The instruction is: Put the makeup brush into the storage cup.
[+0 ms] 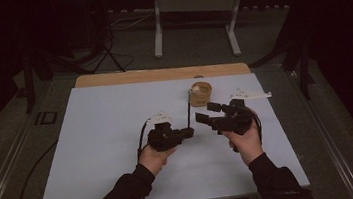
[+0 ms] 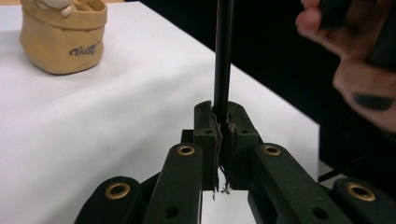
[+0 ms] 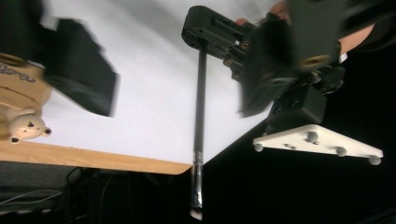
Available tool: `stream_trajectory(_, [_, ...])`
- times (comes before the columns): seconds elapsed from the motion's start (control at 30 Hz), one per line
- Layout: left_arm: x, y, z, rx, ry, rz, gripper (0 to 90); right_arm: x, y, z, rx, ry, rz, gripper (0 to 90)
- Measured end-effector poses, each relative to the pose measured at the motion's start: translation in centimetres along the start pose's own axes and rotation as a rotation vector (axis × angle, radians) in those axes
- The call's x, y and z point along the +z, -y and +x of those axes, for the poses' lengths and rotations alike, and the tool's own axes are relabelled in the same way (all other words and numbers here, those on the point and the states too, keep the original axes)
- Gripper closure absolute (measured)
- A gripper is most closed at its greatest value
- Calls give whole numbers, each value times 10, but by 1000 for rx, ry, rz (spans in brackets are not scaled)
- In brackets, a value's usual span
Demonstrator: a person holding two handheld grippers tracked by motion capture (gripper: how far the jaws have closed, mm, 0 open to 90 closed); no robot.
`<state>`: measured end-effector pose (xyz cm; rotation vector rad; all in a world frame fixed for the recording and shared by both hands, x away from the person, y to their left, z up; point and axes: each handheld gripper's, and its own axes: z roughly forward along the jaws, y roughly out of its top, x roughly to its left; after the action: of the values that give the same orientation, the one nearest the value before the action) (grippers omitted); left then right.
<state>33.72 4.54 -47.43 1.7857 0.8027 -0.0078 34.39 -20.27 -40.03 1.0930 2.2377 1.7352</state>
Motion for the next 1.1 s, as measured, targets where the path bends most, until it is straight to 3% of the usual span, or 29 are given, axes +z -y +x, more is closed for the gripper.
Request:
stream_trajectory(0.03, [0,1,0,10,-1,0,857,0,-1,2,-6,24,4,145])
stream_trajectory(0.2, [0,4,0,64,15,9,857,-2,-6,4,-4,17,20,146])
stream_trajectory(0.37, [1,8,-1,100,12,1,857,-2,-13,8,-5,31,4,233])
stream_trajectory(0.63, [4,11,-3,129,18,-2,857,7,-19,12,41,-2,32,420])
stream_trajectory(0.83, [5,12,-4,129,34,-1,856,12,-20,10,72,13,51,563])
stream_trajectory(1.1, [8,13,-6,133,44,12,857,14,-22,8,88,-20,57,711])
